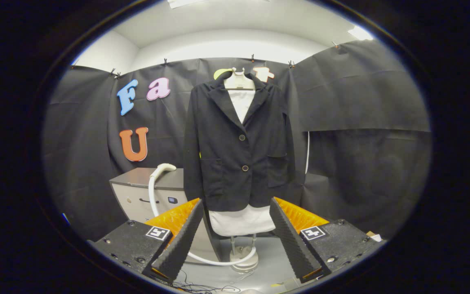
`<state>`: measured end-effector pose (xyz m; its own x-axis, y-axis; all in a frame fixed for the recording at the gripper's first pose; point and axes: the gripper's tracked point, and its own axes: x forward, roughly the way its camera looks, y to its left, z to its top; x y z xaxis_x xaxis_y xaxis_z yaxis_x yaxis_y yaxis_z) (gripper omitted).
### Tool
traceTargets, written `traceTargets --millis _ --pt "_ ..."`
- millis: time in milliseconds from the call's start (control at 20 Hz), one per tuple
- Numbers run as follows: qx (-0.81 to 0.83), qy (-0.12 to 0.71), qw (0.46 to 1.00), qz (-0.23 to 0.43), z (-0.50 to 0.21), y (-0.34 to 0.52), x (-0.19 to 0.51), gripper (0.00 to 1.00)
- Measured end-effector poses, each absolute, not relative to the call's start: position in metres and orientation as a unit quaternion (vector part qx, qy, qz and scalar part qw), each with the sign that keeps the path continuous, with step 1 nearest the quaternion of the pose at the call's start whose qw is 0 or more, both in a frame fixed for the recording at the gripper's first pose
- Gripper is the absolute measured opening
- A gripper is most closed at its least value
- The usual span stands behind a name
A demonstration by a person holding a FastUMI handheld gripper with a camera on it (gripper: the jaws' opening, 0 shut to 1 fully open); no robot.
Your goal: Iron the clothes twice with a garment steamer, once on the left side and once on the right side.
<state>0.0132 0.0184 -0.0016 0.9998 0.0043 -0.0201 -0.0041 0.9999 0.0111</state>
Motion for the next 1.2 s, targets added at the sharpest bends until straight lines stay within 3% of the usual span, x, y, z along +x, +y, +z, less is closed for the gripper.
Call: traceTargets --millis 550,850,1200 --pt "0.007 -0.009 1.000 0.022 0.048 0.074 0.057 1.00" --pt "-0.020 -0.024 0.997 0.067 0.081 0.151 0.117 1.00" --pt "-0.012 0.014 0.990 0.139 0.078 0.266 0.215 1.00"
